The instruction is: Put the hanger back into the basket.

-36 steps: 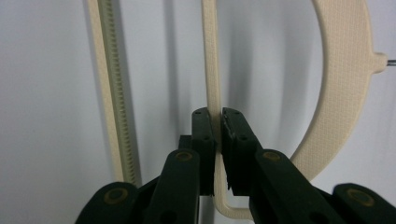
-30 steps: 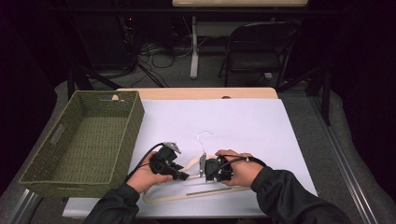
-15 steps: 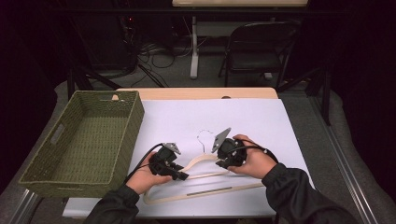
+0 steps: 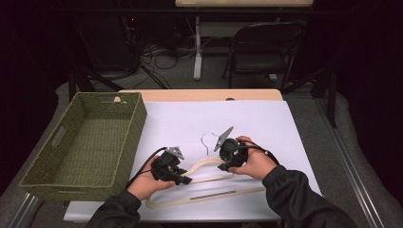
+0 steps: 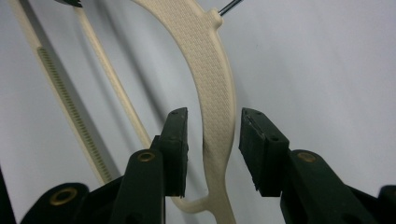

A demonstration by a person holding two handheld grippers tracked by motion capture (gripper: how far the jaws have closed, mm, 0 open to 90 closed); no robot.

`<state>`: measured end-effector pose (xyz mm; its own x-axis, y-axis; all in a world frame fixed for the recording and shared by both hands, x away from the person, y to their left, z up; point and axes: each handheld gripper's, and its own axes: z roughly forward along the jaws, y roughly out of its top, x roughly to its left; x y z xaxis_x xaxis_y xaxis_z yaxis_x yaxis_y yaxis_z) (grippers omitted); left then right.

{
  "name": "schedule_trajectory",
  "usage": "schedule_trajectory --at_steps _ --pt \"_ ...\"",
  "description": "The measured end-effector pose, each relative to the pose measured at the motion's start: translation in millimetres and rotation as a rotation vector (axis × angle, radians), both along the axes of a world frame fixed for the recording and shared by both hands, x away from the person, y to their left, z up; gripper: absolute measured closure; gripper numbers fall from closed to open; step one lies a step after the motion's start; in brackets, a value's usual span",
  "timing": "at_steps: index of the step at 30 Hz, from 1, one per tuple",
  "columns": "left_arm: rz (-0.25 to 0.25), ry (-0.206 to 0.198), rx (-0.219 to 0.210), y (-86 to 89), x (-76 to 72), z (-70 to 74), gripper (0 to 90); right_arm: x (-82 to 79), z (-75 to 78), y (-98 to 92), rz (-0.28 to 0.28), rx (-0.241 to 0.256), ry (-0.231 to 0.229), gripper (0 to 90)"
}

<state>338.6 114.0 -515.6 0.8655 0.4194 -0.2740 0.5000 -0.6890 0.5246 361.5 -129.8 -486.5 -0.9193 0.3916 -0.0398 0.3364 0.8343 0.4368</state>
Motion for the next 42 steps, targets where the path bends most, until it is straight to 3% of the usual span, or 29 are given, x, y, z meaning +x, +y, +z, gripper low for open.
schedule_trajectory --at_steps 4,5,16,19,30,35,42 --pt "-0.001 -0.007 0.008 -0.3 -1.5 0.3 64.3 -0.1 -4.1 4.2 0.007 -0.005 -0.001 70.0" --pt "-0.003 -0.003 0.004 -0.3 -2.0 0.2 64.4 -1.8 -5.4 5.7 0.009 -0.009 -0.029 74.6" --pt "-0.016 -0.025 0.014 -0.7 -9.8 9.8 66.5 -9.4 3.4 4.0 0.011 0.01 -0.06 75.5" --pt "-0.02 -0.042 0.014 0.3 -13.7 17.6 70.8 -14.7 11.4 2.6 0.015 0.03 -0.106 75.1" --pt "-0.014 -0.083 0.011 2.9 -21.6 32.2 76.4 -22.0 24.9 3.7 0.03 0.047 -0.195 74.0" --pt "-0.01 -0.07 0.009 2.8 -23.3 26.7 74.4 -27.0 23.8 6.6 0.062 0.03 -0.249 74.3" --pt "0.006 -0.018 -0.014 2.9 -17.1 20.6 72.6 -28.4 22.4 6.7 0.068 0.023 -0.26 74.9"
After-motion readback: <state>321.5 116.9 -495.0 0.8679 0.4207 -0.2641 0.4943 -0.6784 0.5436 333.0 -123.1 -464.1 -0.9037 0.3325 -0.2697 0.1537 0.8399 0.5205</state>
